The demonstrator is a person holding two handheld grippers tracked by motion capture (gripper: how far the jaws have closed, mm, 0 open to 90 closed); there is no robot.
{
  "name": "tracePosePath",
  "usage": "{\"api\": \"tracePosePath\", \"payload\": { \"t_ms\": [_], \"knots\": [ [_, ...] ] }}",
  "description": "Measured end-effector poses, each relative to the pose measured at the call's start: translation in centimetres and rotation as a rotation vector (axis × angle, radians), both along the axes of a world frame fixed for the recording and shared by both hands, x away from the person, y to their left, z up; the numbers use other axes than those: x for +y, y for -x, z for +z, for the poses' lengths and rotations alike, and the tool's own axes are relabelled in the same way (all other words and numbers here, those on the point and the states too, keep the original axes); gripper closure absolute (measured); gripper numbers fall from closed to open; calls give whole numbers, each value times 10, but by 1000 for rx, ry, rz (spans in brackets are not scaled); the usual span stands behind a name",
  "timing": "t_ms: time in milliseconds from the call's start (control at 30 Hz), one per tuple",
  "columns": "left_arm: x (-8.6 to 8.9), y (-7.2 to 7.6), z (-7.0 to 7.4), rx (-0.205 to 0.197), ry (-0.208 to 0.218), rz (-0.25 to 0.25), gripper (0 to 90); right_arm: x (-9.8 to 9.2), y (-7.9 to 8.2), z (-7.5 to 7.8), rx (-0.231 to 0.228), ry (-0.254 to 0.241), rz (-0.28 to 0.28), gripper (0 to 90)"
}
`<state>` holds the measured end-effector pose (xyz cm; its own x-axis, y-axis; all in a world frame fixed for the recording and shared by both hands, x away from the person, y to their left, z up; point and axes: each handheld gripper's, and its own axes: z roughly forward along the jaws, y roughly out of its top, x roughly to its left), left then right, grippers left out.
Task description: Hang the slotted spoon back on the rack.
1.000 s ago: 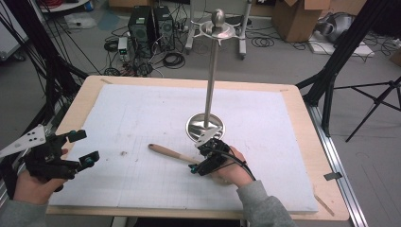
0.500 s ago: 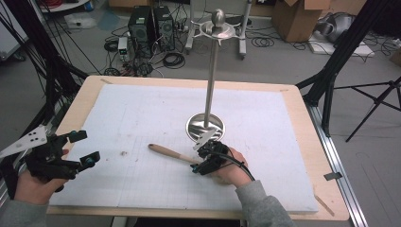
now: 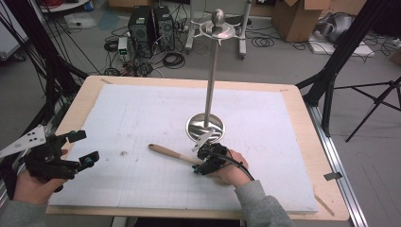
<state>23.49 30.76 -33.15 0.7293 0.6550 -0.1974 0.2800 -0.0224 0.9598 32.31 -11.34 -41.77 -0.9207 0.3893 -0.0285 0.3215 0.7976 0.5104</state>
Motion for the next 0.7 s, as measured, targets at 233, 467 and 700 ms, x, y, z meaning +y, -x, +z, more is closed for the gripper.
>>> {"api": "tracePosePath", "payload": {
  "t_ms": [233, 467, 700],
  "knots": [
    [1, 0, 0, 0, -1, 2, 18, 0, 0, 0, 3, 28, -8, 543],
    [1, 0, 0, 1, -2, 1, 18, -1, 1, 0, 20, 50, -17, 588],
    [2, 0, 0, 2, 2, 4, 18, -2, 3, 1, 39, 60, -14, 713]
  ]
}}
